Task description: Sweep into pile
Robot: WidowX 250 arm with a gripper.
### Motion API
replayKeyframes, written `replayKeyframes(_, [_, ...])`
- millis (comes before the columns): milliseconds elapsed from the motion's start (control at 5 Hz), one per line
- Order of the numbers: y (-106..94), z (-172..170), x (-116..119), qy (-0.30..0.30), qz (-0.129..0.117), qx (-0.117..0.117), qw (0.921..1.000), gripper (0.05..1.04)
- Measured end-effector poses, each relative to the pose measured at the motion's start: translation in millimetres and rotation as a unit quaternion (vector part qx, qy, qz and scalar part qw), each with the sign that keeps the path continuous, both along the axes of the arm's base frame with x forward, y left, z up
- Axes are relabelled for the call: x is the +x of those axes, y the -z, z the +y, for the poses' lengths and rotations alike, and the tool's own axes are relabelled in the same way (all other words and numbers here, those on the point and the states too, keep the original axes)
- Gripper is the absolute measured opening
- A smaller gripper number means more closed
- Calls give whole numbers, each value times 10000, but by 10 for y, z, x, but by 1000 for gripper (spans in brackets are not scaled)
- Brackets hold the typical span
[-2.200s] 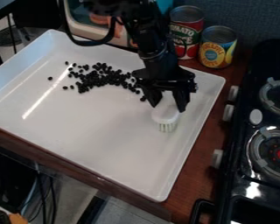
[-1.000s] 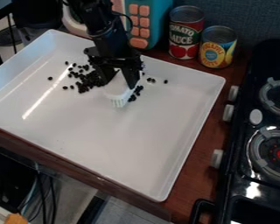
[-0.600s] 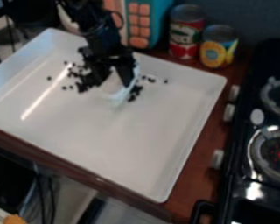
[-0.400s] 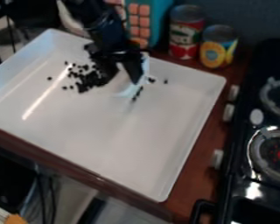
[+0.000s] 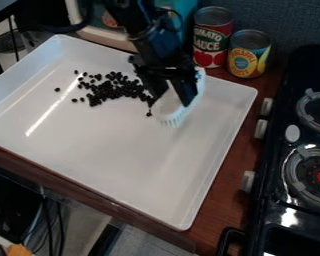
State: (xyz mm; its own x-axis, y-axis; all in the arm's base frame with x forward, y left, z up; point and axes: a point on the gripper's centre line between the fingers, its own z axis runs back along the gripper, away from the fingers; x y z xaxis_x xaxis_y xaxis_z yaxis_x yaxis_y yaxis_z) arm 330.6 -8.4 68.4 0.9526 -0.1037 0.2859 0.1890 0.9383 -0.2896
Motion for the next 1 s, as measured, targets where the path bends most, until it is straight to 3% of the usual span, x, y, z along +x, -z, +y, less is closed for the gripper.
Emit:
replayKeyframes(200, [140, -66, 5, 47, 103, 195, 9997, 720])
replayKeyframes(600, [281, -60, -85, -17, 46, 193, 9998, 720])
replayKeyframes(1000, [423, 285, -232, -218, -148, 407, 9988, 720])
